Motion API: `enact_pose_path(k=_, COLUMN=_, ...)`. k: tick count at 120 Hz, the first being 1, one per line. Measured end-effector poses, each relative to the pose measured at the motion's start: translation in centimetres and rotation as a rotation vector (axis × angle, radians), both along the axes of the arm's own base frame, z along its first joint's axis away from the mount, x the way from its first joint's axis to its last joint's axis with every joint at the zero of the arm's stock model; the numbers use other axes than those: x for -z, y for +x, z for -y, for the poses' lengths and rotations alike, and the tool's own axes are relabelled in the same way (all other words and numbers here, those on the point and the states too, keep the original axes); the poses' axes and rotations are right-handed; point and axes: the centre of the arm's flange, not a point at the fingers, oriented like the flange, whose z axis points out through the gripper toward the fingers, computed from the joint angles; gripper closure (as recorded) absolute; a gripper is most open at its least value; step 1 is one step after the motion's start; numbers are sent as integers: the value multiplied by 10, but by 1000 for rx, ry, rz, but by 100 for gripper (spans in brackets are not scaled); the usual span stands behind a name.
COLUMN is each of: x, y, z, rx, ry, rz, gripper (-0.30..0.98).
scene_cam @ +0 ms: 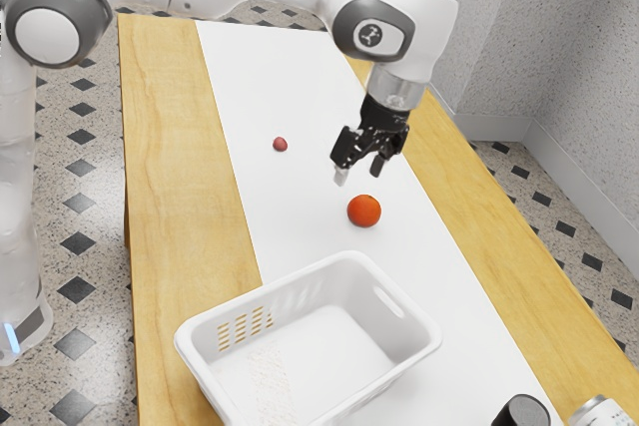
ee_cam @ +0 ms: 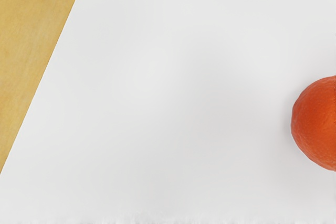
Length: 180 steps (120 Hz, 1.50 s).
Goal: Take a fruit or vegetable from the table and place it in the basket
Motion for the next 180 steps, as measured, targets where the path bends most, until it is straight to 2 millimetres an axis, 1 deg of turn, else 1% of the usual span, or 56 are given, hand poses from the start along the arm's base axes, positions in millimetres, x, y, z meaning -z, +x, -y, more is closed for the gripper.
enact_pose_path(k=14, x=18, y=1, z=-19, rx=-51, ry=-20, rz=0, gripper=0)
enact_pose_path(k=28, x=26, y=3, z=-36, rx=-93, ry=-39, rz=9, gripper=0)
enact_pose_path(k=35, x=26, y=5, z=-56, rx=-127, ry=-47, rz=18, gripper=0)
enact_pose_path(k=49, x=31, y=7, z=-111, rx=-214, ry=-57, rz=25, gripper=0)
enact_pose_path(k=53, x=36, y=9, z=-122, rx=-230, ry=-58, rz=22, gripper=0)
enact_pose_path(k=57, x=41, y=12, z=-127, rx=-235, ry=-59, rz=16, gripper=0)
enact_pose_path(k=62, x=46, y=15, z=-125, rx=-228, ry=-60, rz=11, gripper=0)
enact_pose_path(k=72, x=57, y=22, z=-109, rx=-196, ry=-62, rz=1, gripper=0)
enact_pose_path(k=77, x=66, y=26, z=-106, rx=-188, ry=-65, rz=-6, gripper=0)
enact_pose_path(k=89, x=82, y=37, z=-103, rx=-182, ry=-79, rz=-10, gripper=0)
enact_pose_path(k=99, x=87, y=47, z=-102, rx=-179, ry=-85, rz=4, gripper=0)
enact_pose_path(k=108, x=91, y=53, z=-103, rx=-180, ry=-87, rz=17, gripper=0)
enact_pose_path(k=136, x=115, y=68, z=-99, rx=-170, ry=-94, rz=26, gripper=0)
enact_pose_path(k=154, x=122, y=73, z=-100, rx=-168, ry=-103, rz=38, gripper=0)
enact_pose_path(k=167, x=121, y=84, z=-92, rx=-150, ry=-112, rz=60, gripper=0)
enact_pose_path(k=180, x=122, y=87, z=-89, rx=-141, ry=-117, rz=68, gripper=-1)
